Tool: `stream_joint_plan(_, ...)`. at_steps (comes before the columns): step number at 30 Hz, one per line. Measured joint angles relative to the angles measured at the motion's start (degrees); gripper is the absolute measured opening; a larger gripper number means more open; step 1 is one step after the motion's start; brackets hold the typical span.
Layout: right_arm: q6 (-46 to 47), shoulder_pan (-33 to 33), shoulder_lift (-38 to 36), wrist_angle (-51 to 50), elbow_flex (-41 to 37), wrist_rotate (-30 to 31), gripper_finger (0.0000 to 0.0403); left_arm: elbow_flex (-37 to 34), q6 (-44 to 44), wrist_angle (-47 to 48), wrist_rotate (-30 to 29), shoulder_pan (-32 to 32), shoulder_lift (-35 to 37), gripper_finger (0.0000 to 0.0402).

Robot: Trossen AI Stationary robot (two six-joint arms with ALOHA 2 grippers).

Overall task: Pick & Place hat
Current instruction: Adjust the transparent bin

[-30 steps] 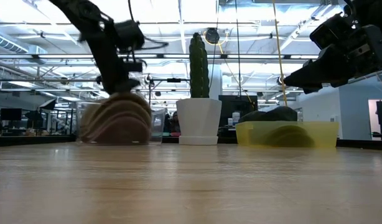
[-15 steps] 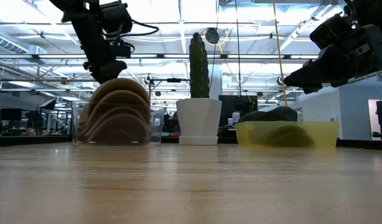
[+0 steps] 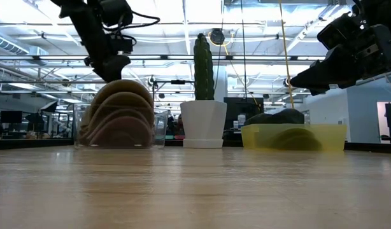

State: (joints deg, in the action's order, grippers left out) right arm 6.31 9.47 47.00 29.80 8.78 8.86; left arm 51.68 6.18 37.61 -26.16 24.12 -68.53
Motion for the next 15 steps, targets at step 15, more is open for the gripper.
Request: stream_joint_plan(15, -0.50, 0.00, -0.01, 0.02, 0.00, 0.02, 0.0089, 0.11, -4.12, -18.35, 3.89, -13.57, 4.17, 0.0136)
